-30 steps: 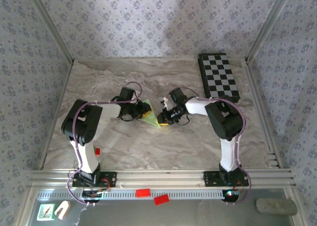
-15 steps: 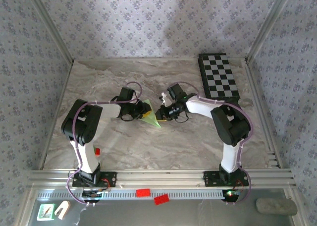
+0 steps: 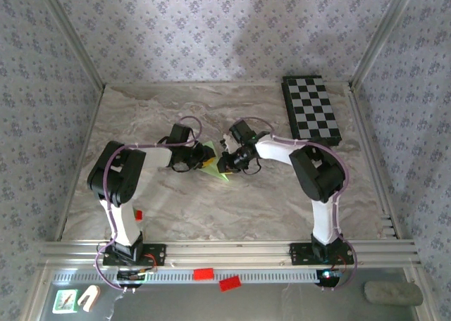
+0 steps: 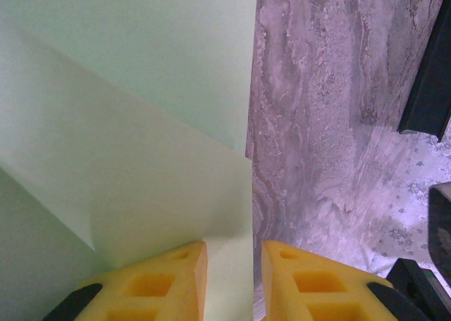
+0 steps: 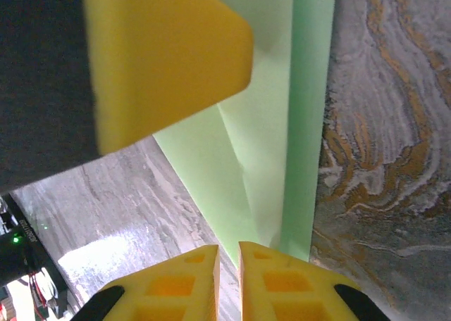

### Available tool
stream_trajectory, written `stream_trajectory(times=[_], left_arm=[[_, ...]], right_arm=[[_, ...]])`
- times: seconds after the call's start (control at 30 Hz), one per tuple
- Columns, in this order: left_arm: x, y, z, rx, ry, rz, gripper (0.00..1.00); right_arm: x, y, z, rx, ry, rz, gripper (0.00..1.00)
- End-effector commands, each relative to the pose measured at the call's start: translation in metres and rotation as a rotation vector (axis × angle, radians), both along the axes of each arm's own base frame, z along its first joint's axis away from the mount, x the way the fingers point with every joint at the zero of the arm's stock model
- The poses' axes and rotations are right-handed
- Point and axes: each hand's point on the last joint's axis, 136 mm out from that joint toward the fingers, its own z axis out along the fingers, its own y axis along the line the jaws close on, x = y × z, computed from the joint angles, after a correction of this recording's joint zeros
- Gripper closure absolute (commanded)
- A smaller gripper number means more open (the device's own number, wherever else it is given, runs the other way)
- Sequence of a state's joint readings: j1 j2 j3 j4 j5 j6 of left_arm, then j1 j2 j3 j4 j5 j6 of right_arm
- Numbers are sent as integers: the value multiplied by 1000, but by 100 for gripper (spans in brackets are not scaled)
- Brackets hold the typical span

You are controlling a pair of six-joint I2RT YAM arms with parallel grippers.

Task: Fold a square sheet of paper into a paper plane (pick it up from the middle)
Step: Fourth fold the wing at the center of the table.

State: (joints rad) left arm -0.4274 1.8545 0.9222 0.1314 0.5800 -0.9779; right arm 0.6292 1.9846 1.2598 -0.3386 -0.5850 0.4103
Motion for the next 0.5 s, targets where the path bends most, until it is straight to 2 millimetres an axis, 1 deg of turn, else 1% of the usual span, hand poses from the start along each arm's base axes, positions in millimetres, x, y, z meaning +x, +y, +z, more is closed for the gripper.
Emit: stream_trajectory(times=[0.0,0.23,0.47], left_arm=[[3,-6,3,-16,2,-14,73],[3,-6,1,-13,7,-12,73],[3,-6,0,-11,10,-13,73]], right_arm=[[-1,-3,-7,-42,17,-5,85],[-2,-8,-17,-76,33,-15,85],[-3,-9,-19,-81,40,-16,85]])
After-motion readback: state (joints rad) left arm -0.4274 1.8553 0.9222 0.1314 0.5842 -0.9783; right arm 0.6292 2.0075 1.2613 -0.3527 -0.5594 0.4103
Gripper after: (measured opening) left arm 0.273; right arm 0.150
